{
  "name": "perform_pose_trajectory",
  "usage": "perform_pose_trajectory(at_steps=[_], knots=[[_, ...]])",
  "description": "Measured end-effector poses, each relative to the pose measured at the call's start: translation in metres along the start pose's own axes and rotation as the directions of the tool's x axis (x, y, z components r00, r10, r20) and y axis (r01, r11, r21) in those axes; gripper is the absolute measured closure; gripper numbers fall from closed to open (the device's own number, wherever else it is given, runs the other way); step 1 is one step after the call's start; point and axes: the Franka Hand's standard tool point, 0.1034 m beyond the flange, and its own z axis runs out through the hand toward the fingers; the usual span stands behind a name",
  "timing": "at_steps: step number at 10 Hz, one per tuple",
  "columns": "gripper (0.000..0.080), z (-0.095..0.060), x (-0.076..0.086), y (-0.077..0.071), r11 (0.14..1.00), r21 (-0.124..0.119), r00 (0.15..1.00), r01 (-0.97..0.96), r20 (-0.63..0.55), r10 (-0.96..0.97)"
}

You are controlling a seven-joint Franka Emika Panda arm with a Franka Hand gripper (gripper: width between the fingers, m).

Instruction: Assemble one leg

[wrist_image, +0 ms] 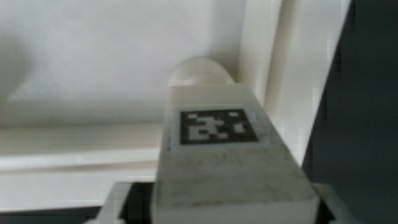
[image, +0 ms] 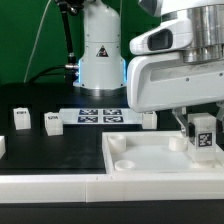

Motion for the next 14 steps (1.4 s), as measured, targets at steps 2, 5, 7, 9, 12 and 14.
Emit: perform_pose_trajectory(at_steps=[2, 5, 7, 9, 12, 14], knots=[[0.0508, 0.001, -0.0002, 0.0005, 0.964, -0.001, 0.964, -0.265, -0.017, 0.265], [0.0508, 0.0009, 0.0019, 0.0043, 0.817, 0.019, 0.816, -0.577, -0.041, 0.577], [0.0508, 0.0008, 0.0007, 0.0066, 0.672, 0.025, 0.671, -0.74, -0.039, 0.74], [0.0508, 0.0007, -0.0017, 0.0073, 0.484, 0.03, 0.483, -0.875, -0.028, 0.875], [0.0506, 0.0008, -0.0028, 0.007, 0.327, 0.033, 0.326, -0.945, -0.018, 0.945], [0.0405, 0.0012, -0.0029, 0.0067, 0.378, 0.032, 0.378, -0.925, -0.019, 0.926]])
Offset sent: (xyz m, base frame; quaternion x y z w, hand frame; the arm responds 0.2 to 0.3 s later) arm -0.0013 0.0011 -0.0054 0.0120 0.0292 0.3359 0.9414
